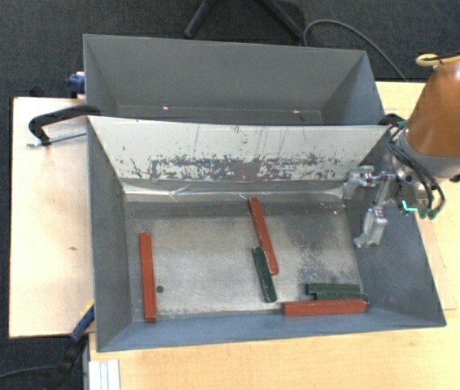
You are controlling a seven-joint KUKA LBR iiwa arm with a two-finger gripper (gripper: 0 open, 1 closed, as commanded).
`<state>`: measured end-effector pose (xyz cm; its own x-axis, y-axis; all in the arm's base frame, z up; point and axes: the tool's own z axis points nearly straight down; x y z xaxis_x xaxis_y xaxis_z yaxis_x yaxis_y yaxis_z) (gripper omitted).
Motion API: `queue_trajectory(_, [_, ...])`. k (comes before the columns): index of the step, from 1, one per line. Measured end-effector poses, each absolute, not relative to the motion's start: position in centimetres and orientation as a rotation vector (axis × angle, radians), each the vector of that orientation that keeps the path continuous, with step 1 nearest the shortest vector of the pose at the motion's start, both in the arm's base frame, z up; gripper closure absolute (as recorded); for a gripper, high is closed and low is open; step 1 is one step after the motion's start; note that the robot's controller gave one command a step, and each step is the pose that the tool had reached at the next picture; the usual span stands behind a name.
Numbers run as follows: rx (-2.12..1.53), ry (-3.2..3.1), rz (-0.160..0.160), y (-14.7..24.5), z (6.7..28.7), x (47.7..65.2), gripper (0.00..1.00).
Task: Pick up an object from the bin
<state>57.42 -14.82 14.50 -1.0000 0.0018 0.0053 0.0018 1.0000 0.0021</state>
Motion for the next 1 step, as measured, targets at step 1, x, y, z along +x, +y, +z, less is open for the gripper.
queue_trajectory(1, [0.449, -3.116, 0.000, -10.15, 7.09, 50.06, 0.00])
